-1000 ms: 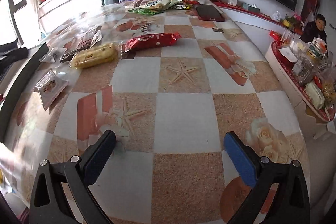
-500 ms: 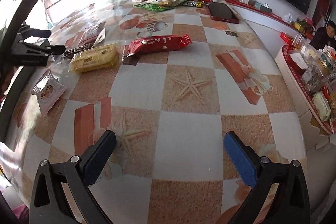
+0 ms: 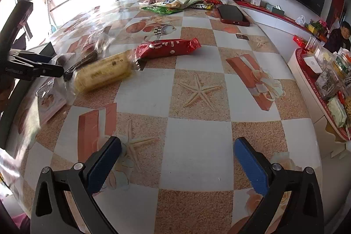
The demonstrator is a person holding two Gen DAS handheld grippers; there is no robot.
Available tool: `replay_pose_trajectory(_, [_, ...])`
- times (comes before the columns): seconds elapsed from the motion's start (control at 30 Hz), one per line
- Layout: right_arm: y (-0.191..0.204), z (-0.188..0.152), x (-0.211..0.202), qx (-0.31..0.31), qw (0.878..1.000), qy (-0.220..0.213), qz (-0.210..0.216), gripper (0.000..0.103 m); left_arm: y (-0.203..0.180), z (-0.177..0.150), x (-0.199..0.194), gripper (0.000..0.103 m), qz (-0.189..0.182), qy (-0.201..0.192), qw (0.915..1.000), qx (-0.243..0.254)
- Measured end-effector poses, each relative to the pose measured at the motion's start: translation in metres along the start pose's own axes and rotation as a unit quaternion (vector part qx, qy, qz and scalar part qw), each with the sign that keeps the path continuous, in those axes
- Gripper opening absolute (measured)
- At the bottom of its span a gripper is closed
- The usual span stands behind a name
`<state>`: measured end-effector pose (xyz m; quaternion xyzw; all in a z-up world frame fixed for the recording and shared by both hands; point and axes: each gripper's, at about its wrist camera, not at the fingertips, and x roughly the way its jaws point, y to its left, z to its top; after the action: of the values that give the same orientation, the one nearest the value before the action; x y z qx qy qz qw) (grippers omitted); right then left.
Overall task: Organize snacks
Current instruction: 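Move both tools back over the snacks on the table, then grasp the clear-wrapped pastry with the left tool while the right tool grasps the red bar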
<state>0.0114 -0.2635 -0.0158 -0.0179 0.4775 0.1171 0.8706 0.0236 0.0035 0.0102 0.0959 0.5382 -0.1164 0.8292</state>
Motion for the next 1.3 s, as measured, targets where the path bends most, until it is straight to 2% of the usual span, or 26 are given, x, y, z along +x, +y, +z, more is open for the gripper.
replay_pose_trajectory(0.13, [0.000, 0.000, 0.000, 0.000, 1.000, 0.000, 0.001, 0.103, 0.010, 0.006, 0.013, 0.085, 0.008, 0.021, 0.9988, -0.043])
replay_pose_trajectory(0.2, [0.000, 0.000, 0.000, 0.000, 1.000, 0.000, 0.000, 0.103, 0.012, 0.006, 0.016, 0.088, 0.010, 0.028, 0.9974, -0.065])
replay_pose_trajectory(0.3, [0.000, 0.000, 0.000, 0.001, 1.000, -0.001, 0.000, 0.103, 0.015, 0.008, 0.020, 0.094, 0.033, 0.043, 0.9934, -0.101])
replay_pose_trajectory(0.47, [0.000, 0.000, 0.000, 0.002, 1.000, 0.000, 0.000, 0.103, 0.014, 0.009, 0.021, 0.092, 0.054, 0.029, 0.9871, -0.148])
replay_pose_trajectory(0.53, [0.000, 0.000, -0.001, 0.002, 1.000, 0.000, 0.001, 0.103, 0.011, 0.008, 0.019, 0.081, 0.056, 0.017, 0.9869, -0.150])
replay_pose_trajectory(0.6, [0.000, 0.000, 0.000, 0.001, 1.000, 0.000, 0.001, 0.103, 0.006, 0.008, 0.014, 0.049, 0.050, 0.008, 0.9885, -0.142])
replay_pose_trajectory(0.67, [0.000, 0.000, -0.001, 0.002, 1.000, 0.001, 0.000, 0.103, 0.001, 0.006, 0.011, 0.034, 0.040, 0.008, 0.9902, -0.133])
replay_pose_trajectory(0.8, [0.000, 0.000, -0.001, 0.001, 1.000, 0.002, 0.001, 0.103, 0.000, -0.007, 0.003, 0.031, 0.021, -0.004, 0.9892, -0.145])
replay_pose_trajectory(0.9, [0.000, 0.000, -0.001, 0.001, 1.000, 0.002, 0.001, 0.103, 0.001, -0.019, -0.002, 0.031, 0.013, -0.016, 0.9884, -0.150])
replay_pose_trajectory(1.03, [0.001, -0.001, 0.000, 0.002, 1.000, 0.009, 0.000, 0.103, -0.003, -0.031, -0.008, 0.036, 0.046, -0.020, 0.9899, -0.133])
replay_pose_trajectory(1.07, [0.001, 0.001, 0.000, 0.006, 1.000, 0.016, -0.003, 0.103, -0.003, -0.034, -0.008, 0.046, 0.054, -0.020, 0.9896, -0.132])
replay_pose_trajectory(1.1, [0.002, 0.003, 0.001, 0.012, 1.000, 0.021, -0.004, 0.103, -0.003, -0.035, -0.008, 0.062, 0.064, -0.021, 0.9892, -0.130])
replay_pose_trajectory(1.17, [0.004, 0.009, 0.002, 0.026, 0.999, 0.032, 0.004, 0.103, 0.000, -0.038, -0.006, 0.076, 0.076, -0.021, 0.9878, -0.135])
replay_pose_trajectory(1.27, [0.007, 0.022, 0.004, 0.042, 0.998, 0.037, 0.040, 0.103, 0.005, -0.042, -0.004, 0.078, 0.062, -0.025, 0.9870, -0.146])
replay_pose_trajectory(1.3, [0.007, 0.025, 0.004, 0.047, 0.998, 0.033, 0.038, 0.103, 0.005, -0.042, -0.004, 0.079, 0.062, -0.026, 0.9873, -0.144])
